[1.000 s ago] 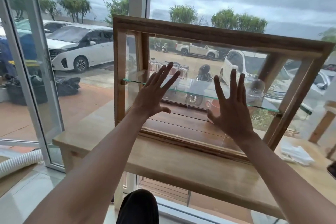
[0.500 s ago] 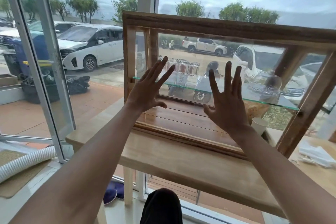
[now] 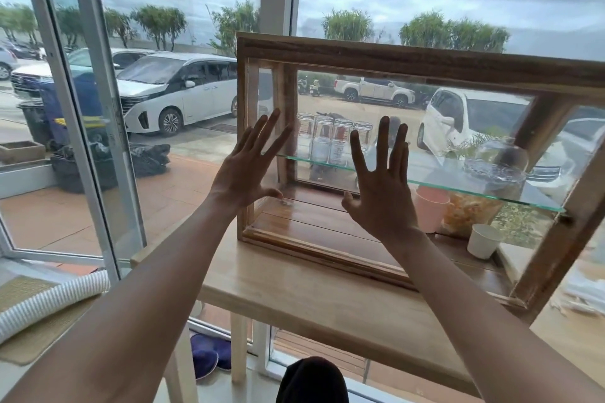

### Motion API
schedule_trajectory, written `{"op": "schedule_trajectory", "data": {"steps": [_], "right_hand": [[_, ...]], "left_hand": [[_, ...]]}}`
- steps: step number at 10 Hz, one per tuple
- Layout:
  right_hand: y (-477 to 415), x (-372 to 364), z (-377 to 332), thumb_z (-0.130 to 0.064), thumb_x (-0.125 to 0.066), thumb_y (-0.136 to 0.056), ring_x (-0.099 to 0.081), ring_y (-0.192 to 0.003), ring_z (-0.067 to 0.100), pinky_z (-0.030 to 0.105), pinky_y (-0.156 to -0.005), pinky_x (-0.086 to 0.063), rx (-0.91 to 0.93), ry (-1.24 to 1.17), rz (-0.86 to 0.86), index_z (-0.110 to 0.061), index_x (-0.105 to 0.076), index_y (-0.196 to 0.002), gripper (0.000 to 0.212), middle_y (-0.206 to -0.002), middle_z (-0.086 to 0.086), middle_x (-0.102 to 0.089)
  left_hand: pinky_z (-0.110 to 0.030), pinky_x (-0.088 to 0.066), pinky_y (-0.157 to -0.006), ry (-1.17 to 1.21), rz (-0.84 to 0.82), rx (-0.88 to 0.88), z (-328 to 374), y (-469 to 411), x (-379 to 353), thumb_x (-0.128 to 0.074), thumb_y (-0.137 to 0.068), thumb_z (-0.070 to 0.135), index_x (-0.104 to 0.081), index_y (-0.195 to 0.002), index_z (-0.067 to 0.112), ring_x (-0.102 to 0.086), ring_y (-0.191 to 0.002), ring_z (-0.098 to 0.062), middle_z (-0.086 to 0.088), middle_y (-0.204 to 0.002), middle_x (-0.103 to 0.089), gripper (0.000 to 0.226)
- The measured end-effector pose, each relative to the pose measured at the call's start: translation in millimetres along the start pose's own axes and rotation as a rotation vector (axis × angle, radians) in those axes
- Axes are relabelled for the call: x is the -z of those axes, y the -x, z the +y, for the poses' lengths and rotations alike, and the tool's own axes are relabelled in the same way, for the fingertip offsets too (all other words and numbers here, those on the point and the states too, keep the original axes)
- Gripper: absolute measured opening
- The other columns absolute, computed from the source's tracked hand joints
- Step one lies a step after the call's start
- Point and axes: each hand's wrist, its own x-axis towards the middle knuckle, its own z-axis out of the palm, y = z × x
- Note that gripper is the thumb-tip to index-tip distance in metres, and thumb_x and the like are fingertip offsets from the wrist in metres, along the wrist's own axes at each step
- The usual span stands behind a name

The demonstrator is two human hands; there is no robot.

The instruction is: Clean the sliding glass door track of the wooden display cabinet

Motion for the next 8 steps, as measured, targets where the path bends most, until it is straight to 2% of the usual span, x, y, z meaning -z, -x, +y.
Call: {"op": "schedule_trajectory", "data": {"steps": [2,3,4,5,6,7,8], "right_hand": [[-1,0,0,-0.031,-0.072,-0.079,0.018,-0.150,0.052,0.061,-0.124,-0.011,-0.007,0.005,0.008,-0.020,-0.002,-0.162,0.109,-0.165,0.027,0.015],[1,1,3,-0.034,-0.074,-0.081,0.015,-0.151,0.051,0.060,-0.124,-0.013,-0.001,0.018,0.015,-0.021,-0.004,-0.162,0.107,-0.166,0.027,0.013],[1,2,6,-0.035,-0.075,-0.083,0.013,-0.153,0.048,0.058,-0.124,-0.016,0.005,0.013,0.022,-0.023,-0.008,-0.162,0.104,-0.167,0.025,0.011],[6,3,8,-0.028,-0.076,-0.083,0.012,-0.154,0.044,0.057,-0.124,-0.021,0.000,-0.010,0.022,-0.025,-0.011,-0.162,0.102,-0.168,0.022,0.009],[21,4,8,-0.017,-0.073,-0.084,0.007,-0.156,0.040,0.055,-0.124,-0.020,-0.007,-0.003,0.033,-0.022,-0.013,-0.161,0.098,-0.168,0.022,0.006],[56,-5,18,-0.013,-0.070,-0.085,-0.003,-0.157,0.038,0.054,-0.122,-0.028,-0.051,-0.093,0.069,-0.017,-0.019,-0.160,0.091,-0.168,0.024,-0.001],[105,-14,20,-0.009,-0.069,-0.083,-0.018,-0.154,0.039,0.053,-0.118,-0.036,-0.189,-0.224,0.128,-0.012,-0.031,-0.157,0.082,-0.167,0.023,-0.012]], "left_hand": [[-0.042,-0.012,-0.119,0.036,0.019,-0.003,0,0,-3,-0.078,-0.053,0.070,0.004,-0.159,0.020,0.007,-0.154,-0.030,-0.011,-0.167,0.014,0.143],[-0.041,-0.019,-0.112,0.080,0.032,0.015,5,3,-4,-0.083,-0.056,0.061,0.001,-0.160,0.018,0.005,-0.154,-0.032,-0.013,-0.167,0.011,0.140],[-0.045,-0.025,-0.114,0.176,0.042,0.044,14,12,-10,-0.086,-0.068,0.046,0.000,-0.160,0.018,0.005,-0.153,-0.034,-0.015,-0.166,0.013,0.129],[-0.047,-0.021,-0.120,0.247,0.070,0.081,27,27,-24,-0.078,-0.082,0.030,-0.003,-0.160,0.017,0.002,-0.153,-0.037,-0.018,-0.166,0.012,0.109],[-0.046,-0.025,-0.119,0.369,0.104,0.104,53,48,-32,-0.071,-0.084,0.020,-0.021,-0.157,0.011,-0.017,-0.150,-0.038,-0.022,-0.165,-0.007,0.089],[-0.046,-0.048,-0.106,0.562,0.124,0.051,99,81,-41,-0.066,-0.088,0.022,-0.047,-0.140,0.013,-0.046,-0.133,-0.031,-0.014,-0.152,-0.039,0.056],[-0.038,-0.048,-0.105,0.695,0.023,0.000,136,109,-54,-0.061,-0.091,0.033,-0.055,-0.131,0.018,-0.053,-0.127,-0.021,-0.005,-0.141,-0.050,0.043]]}}
